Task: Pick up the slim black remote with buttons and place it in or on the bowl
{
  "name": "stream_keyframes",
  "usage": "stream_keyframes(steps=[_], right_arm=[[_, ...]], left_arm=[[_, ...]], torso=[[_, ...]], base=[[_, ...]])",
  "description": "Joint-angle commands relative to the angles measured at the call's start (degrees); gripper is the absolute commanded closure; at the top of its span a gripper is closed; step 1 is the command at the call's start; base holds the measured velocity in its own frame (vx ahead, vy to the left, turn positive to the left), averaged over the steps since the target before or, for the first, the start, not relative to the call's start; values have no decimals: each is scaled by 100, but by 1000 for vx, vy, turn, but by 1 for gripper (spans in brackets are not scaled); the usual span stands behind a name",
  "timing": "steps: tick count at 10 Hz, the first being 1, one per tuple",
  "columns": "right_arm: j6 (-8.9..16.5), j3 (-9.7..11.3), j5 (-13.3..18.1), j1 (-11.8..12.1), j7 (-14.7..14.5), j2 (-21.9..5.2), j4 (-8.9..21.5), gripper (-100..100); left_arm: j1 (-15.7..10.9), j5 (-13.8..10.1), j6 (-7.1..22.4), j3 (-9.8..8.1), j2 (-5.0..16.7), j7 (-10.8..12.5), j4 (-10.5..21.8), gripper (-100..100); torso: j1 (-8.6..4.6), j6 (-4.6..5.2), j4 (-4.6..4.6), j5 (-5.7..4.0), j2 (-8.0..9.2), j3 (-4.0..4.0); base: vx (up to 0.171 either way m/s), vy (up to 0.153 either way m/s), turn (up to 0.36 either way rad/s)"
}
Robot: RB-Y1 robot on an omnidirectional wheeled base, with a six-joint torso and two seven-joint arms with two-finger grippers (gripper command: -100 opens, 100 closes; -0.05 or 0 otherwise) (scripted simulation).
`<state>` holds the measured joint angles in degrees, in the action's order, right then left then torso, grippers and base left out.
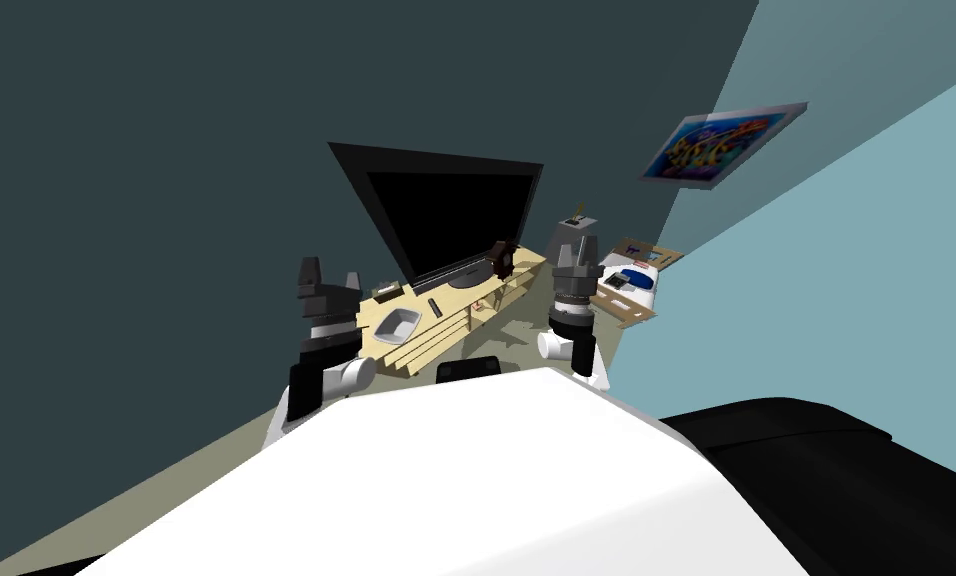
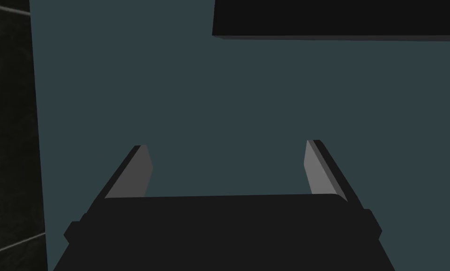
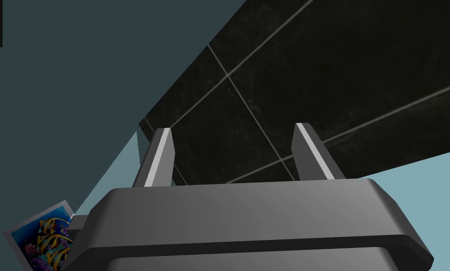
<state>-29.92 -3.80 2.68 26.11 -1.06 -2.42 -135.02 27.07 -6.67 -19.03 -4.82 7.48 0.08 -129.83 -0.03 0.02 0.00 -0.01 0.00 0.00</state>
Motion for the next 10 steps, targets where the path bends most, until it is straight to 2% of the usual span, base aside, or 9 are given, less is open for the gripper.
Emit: stream_keyframes(steps=[1,2,4,5,7,8,10], right_arm=[[0,0,0,0,0,0,0,0],[0,0,0,0,0,0,0,0],[0,0,0,0,0,0,0,0],[0,0,0,0,0,0,0,0],[0,0,0,0,0,0,0,0],[0,0,0,0,0,0,0,0],[0,0,0,0,0,0,0,0]], left_arm=[[-2,-155,286,-51,181,-165,90,-100],[-2,-155,337,-51,181,-165,90,-100],[-4,-365,703,-108,403,-393,225,-100],[-4,-365,777,-108,403,-393,225,-100],[-6,-594,1156,-173,634,-642,372,-100],[-6,-594,1262,-173,634,-642,372,-100],[-7,-831,1666,-242,874,-903,531,-100]], torso=[[0,0,0,0,0,0],[0,0,0,0,1,0],[0,-1,0,0,0,0],[-1,0,0,0,0,0],[1,-1,0,0,1,1],[0,-1,0,0,1,1],[0,-1,0,0,-1,0]], base=[[-2,-13,-182],[-2,-6,-41],[-1,-11,-152],[-1,-6,-75],[-1,-11,-177],[-1,-6,-89],[4,-12,-206]])
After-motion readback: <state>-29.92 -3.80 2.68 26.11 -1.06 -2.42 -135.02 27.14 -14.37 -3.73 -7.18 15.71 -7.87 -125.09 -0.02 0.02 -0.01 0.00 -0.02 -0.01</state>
